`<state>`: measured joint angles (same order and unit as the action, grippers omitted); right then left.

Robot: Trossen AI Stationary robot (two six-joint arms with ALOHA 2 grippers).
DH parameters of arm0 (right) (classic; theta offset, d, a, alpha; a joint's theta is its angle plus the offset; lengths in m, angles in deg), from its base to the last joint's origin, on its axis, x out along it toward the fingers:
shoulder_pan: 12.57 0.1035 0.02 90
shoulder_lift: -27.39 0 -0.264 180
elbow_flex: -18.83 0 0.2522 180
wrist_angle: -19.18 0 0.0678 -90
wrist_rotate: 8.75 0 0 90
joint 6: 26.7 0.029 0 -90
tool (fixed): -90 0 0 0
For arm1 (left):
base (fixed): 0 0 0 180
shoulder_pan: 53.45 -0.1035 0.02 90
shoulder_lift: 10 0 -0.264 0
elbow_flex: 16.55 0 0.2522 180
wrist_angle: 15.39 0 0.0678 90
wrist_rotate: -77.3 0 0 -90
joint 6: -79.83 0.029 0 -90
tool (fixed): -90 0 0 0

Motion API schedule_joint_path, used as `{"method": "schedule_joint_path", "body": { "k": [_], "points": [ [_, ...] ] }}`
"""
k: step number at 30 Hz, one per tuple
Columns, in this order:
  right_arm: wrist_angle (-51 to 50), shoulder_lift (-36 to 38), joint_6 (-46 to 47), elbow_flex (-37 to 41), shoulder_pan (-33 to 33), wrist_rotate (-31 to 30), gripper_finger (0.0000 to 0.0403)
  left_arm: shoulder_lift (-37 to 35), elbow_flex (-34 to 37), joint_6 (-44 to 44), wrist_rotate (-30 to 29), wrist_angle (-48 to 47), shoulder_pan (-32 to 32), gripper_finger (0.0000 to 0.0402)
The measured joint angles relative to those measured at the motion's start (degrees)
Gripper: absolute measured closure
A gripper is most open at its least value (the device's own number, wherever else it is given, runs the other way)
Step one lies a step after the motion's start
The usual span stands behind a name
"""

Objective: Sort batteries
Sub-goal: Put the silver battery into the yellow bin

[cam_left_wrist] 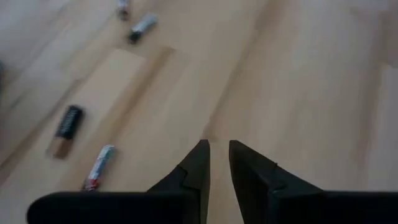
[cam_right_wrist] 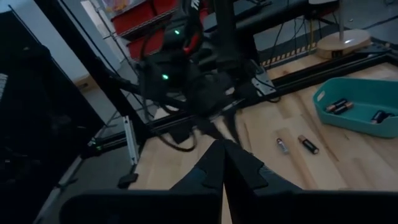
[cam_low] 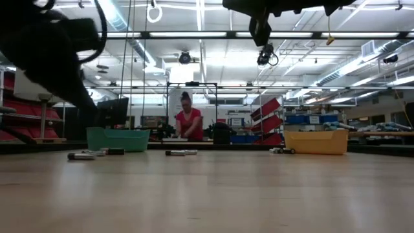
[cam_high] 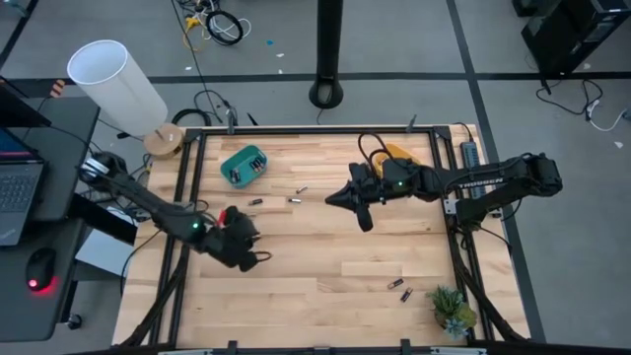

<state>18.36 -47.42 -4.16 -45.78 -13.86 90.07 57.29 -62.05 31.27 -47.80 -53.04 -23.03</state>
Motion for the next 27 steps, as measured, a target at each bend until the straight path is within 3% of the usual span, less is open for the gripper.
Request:
{"method": "schedule_joint_path", "body": {
  "k": [4, 9, 20, 27],
  "points": [
    [0.31, 0.0, 0.47, 0.0, 0.94, -0.37, 0.039, -0.64, 3.43, -3.27, -6.5, 2.27, 1.24, 0.0327],
    [0.07, 0.0, 0.51, 0.0, 2.11, -2.54, 0.0394, -0.14, 6.45, -0.43, -10.51, 7.12, 1.19, 0.0311],
    [0.32, 0.0, 6.69, 0.0, 3.79, -6.27, 0.0393, -0.11, 16.51, 3.52, -9.6, 22.79, 1.19, 0.0235],
    [0.32, 0.0, 7.86, 0.0, 6.1, -10.92, 0.039, -0.11, 20.18, 12.26, -6.13, 31.93, 0.92, 0.0227]
  ]
}}
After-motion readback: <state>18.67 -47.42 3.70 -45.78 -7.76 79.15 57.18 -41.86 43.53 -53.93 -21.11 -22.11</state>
